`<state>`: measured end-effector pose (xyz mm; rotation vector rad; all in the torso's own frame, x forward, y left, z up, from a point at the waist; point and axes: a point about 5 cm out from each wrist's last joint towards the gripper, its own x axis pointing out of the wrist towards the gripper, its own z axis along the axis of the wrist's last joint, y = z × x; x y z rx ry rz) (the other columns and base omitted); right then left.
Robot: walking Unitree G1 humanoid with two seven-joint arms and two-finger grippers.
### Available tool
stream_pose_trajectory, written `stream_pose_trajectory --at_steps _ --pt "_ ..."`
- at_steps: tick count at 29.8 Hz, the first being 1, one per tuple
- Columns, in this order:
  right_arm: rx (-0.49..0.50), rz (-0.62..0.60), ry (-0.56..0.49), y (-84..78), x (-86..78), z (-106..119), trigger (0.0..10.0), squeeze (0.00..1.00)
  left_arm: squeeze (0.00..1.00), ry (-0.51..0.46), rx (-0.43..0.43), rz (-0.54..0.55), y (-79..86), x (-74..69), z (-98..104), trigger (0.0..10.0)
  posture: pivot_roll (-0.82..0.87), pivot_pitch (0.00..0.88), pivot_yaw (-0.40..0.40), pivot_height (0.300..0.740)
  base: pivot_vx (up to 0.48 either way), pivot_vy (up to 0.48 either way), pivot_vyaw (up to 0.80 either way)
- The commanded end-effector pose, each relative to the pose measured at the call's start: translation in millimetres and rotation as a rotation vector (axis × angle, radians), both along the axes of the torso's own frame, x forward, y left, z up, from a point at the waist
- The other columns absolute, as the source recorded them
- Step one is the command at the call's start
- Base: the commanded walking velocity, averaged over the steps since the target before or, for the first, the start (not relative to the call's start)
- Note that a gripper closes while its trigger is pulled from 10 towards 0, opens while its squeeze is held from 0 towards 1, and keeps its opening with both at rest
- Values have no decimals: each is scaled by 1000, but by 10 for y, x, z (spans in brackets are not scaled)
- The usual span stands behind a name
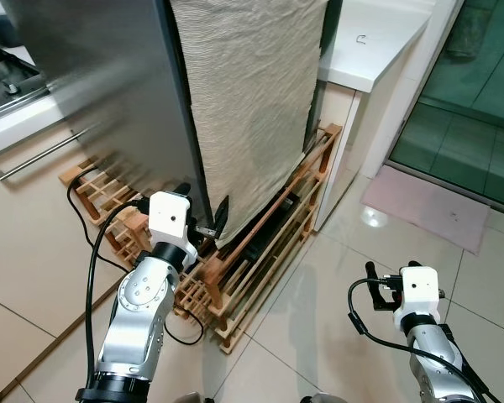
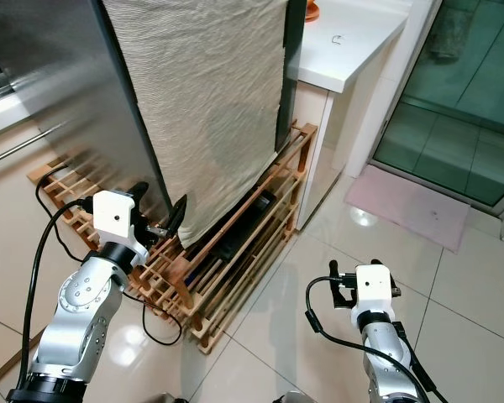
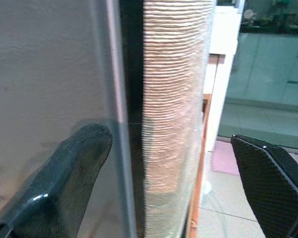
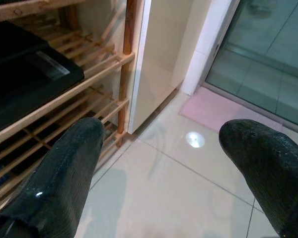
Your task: Restocking fridge
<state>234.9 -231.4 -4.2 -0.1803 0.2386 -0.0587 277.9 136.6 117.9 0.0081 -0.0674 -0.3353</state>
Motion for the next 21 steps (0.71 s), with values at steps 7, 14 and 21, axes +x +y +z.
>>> stream_pose_trajectory --at_steps 7,14,21 --pt "-6 -1 27 -40 -26 -46 10000 0 0 -32 -55 -116 -104 -54 286 10000 -53 27 19 740 0 0 0" --pt "-3 3 26 -27 -2 -45 10000 0 0 -40 -30 -92 -82 79 336 10000 -55 23 21 740 0 0 0" --pt "-2 1 22 -24 1 -44 10000 0 0 -47 -24 -88 -92 181 390 10000 -70 26 28 740 0 0 0"
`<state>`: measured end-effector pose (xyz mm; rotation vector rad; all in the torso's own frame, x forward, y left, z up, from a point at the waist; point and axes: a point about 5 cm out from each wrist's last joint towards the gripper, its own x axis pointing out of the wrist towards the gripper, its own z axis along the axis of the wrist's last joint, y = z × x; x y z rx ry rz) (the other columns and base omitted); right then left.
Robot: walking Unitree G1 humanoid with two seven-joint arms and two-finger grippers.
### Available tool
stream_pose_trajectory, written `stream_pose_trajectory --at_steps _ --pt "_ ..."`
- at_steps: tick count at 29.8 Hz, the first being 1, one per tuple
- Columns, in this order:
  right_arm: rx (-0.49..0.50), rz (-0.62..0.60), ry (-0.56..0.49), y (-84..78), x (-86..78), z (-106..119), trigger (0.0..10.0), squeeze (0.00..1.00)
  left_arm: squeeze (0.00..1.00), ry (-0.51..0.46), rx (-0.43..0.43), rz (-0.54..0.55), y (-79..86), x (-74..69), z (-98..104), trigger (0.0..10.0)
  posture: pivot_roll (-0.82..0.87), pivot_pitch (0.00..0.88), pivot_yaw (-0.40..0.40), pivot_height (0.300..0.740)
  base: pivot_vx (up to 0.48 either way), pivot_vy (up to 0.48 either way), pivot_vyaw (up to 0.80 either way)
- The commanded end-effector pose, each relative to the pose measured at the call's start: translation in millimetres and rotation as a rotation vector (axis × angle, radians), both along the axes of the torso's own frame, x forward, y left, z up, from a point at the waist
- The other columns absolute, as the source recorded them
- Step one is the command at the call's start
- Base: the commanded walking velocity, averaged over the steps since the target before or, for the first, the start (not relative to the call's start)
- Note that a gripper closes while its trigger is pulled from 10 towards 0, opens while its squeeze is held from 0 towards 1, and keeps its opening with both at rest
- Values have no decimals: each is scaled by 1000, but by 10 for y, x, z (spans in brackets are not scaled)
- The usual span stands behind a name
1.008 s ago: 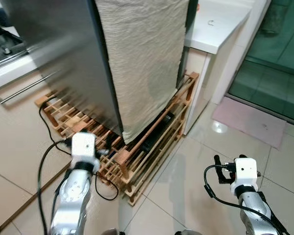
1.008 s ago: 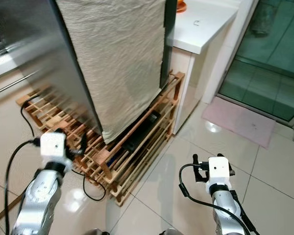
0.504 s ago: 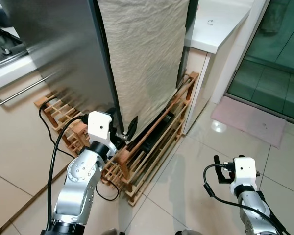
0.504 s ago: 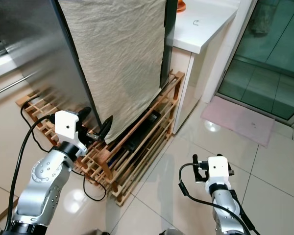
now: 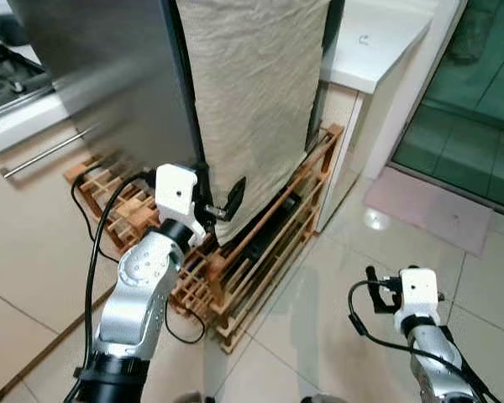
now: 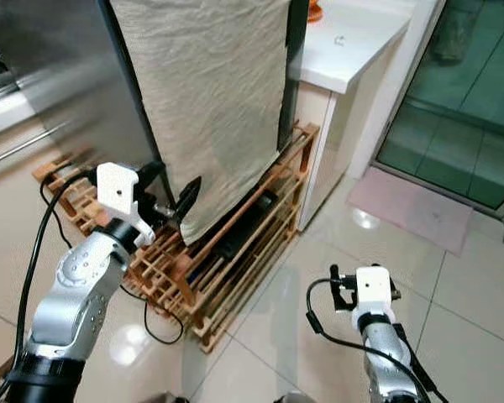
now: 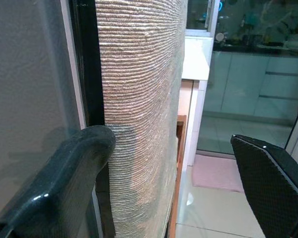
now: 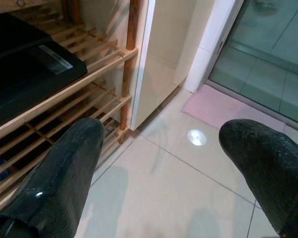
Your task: Restocking fridge
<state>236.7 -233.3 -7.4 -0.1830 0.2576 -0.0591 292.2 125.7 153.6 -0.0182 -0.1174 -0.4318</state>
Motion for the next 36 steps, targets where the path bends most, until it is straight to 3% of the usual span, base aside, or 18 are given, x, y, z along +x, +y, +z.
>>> stream_pose_trajectory --at_steps 1,14,21,23,26,31,36 --pt "0 1 2 -8 -18 -10 10000 0 0 -2 7 3 -16 60 37 10000 -70 26 28 740 0 0 0" --pt "-4 14 -41 50 -13 39 10000 0 0 23 132 82 -18 327 -57 10000 -83 22 36 740 0 0 0" --pt "-5 9 -44 50 -28 42 10000 0 0 75 58 -120 -337 246 -120 10000 -90 14 38 740 0 0 0" --pt "-5 12 -53 50 -49 55 10000 0 0 90 0 -224 -476 183 -66 10000 -90 13 37 740 0 0 0" --pt "-4 17 -63 49 -67 75 10000 0 0 75 -20 -287 -564 149 2 10000 -91 10 35 740 0 0 0" --pt "-5 21 -71 51 -54 103 10000 0 0 60 -28 -333 -605 153 71 10000 -95 7 35 740 0 0 0" --pt "-5 23 -79 65 -55 140 10000 0 0 38 6 -250 -456 218 88 10000 -95 14 38 740 0 0 0"
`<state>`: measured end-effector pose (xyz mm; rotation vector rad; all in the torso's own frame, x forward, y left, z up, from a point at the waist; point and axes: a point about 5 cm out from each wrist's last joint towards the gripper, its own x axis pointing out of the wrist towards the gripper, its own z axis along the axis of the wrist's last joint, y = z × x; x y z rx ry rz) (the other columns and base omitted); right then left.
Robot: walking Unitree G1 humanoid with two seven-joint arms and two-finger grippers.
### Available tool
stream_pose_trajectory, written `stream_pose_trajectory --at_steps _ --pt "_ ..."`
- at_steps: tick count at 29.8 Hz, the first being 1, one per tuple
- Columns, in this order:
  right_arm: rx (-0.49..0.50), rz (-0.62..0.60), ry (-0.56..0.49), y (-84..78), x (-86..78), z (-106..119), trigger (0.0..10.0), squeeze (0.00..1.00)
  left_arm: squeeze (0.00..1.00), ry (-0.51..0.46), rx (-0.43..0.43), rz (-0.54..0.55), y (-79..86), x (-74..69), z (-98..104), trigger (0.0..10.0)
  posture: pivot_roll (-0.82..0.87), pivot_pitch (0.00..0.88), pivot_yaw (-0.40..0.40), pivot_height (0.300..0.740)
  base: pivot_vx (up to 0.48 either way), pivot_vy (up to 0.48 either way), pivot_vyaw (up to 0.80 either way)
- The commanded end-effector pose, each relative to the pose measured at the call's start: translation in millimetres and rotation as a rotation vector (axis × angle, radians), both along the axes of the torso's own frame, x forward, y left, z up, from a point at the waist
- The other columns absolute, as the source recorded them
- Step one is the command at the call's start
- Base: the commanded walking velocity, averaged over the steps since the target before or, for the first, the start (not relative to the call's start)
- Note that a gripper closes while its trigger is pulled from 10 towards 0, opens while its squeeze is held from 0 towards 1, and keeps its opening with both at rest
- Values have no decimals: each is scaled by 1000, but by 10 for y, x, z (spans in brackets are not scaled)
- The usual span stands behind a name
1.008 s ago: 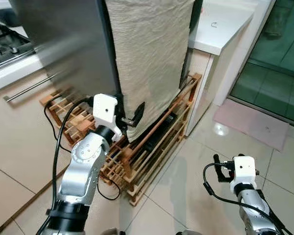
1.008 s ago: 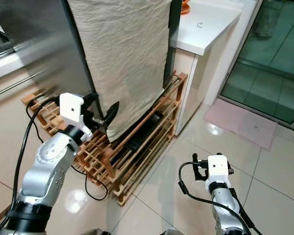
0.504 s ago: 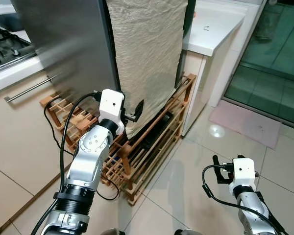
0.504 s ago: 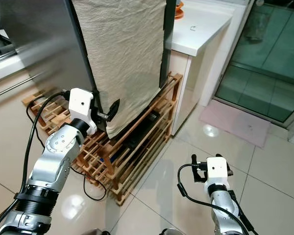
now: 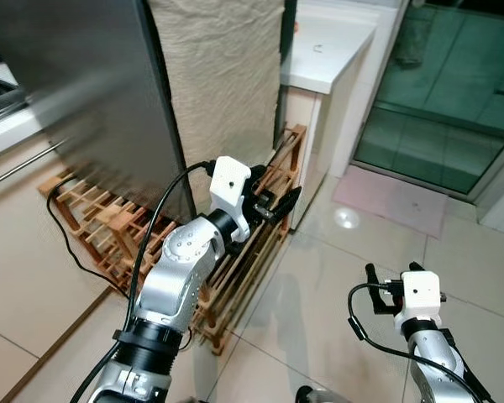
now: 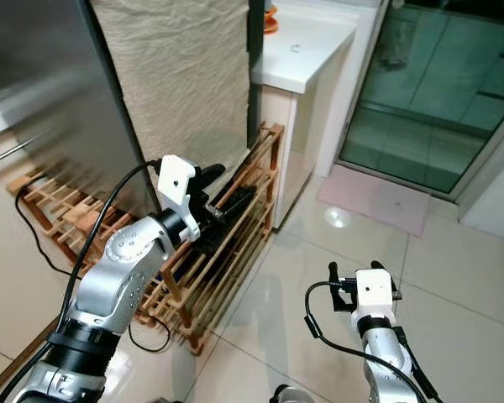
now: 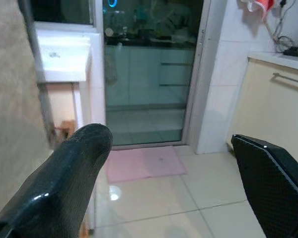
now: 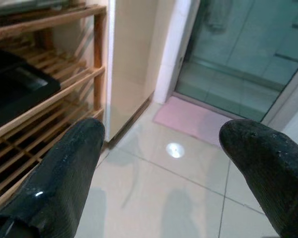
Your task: Restocking fridge
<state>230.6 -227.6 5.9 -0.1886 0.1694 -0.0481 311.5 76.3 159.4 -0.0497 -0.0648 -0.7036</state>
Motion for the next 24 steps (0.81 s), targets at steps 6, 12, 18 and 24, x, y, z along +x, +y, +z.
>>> stream_pose_trajectory --at_steps 6,12,18,24 --pt "3 6 21 19 -29 -16 10000 0 0 -47 57 155 312 -12 -26 10000 -87 26 35 740 0 0 0" --pt "5 4 46 14 -56 -62 10000 0 0 -53 55 289 538 -58 -100 10000 -76 31 31 740 0 0 0" --pt "8 12 69 9 -44 -96 10000 0 0 -36 96 397 596 -31 -201 10000 -66 35 23 740 0 0 0" --pt "12 11 78 8 -37 -116 10000 0 0 -24 131 357 502 23 -304 10000 -70 36 20 740 0 0 0"
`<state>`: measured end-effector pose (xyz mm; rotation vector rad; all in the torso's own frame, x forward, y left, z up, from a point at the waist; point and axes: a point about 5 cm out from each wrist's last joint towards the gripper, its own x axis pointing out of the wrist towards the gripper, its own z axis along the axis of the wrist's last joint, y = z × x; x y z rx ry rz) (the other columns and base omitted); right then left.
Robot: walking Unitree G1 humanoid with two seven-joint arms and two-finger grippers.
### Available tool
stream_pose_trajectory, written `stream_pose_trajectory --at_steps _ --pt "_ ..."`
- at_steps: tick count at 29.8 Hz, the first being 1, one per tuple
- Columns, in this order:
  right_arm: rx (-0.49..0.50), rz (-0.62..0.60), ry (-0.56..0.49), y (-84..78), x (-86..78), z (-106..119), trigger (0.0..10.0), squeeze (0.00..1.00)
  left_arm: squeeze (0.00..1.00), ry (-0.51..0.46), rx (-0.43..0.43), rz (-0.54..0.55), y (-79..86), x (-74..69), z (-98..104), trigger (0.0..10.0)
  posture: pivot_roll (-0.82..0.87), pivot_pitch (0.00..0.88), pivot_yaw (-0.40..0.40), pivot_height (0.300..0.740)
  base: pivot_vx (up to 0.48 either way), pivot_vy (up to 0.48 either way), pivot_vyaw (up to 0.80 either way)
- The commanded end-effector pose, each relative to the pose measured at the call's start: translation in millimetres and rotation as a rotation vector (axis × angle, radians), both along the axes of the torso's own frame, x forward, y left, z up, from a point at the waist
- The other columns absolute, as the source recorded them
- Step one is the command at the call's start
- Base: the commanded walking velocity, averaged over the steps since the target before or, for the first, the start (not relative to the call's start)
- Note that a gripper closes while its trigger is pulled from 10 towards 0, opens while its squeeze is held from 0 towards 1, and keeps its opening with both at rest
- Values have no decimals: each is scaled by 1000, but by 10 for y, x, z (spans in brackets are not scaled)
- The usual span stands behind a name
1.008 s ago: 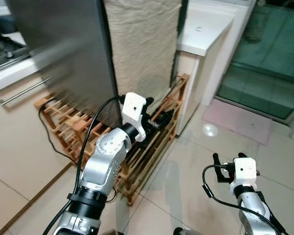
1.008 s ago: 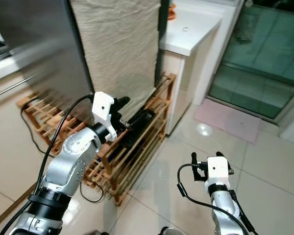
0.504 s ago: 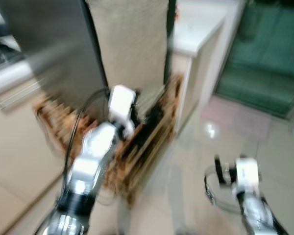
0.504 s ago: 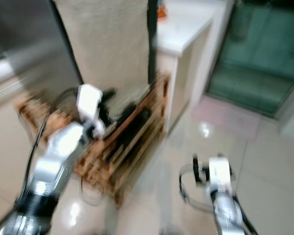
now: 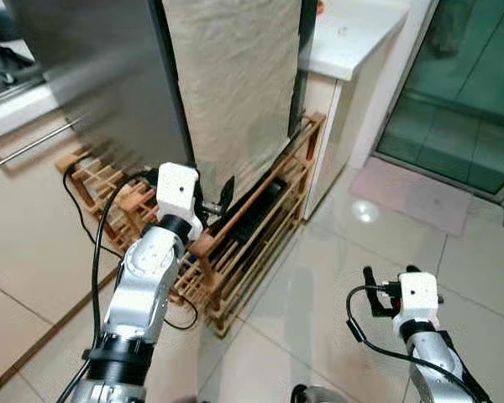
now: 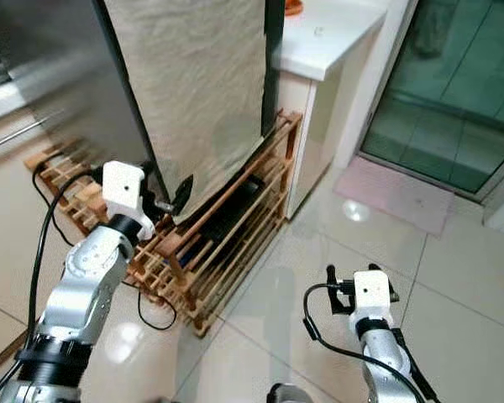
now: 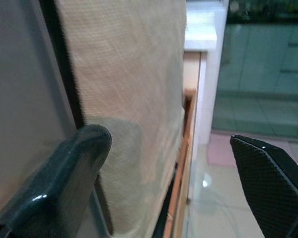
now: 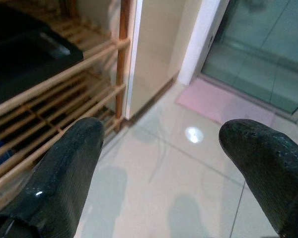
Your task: Restocking fridge
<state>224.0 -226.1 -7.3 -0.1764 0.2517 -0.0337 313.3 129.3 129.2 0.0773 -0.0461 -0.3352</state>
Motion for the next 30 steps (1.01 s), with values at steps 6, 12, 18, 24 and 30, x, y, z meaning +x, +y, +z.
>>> stream_pose_trajectory --at_steps 6,12,18,24,30 --pt "-2 8 -11 22 69 25 10000 0 0 -15 52 1 -132 163 -8 10000 -85 34 23 740 0 0 0" --pt "-5 -3 -22 9 71 39 10000 0 0 -75 -2 107 -33 232 121 10000 -102 34 33 740 0 0 0" --pt "-8 -4 -19 0 65 33 10000 0 0 -53 10 54 -35 103 5 10000 -95 37 31 740 0 0 0" --pt "-7 4 -32 10 58 58 10000 0 0 2 114 67 220 -132 -266 10000 -67 37 25 740 0 0 0" --pt "-3 22 -37 58 78 71 10000 0 0 11 116 118 363 -185 -280 10000 -45 31 16 740 0 0 0"
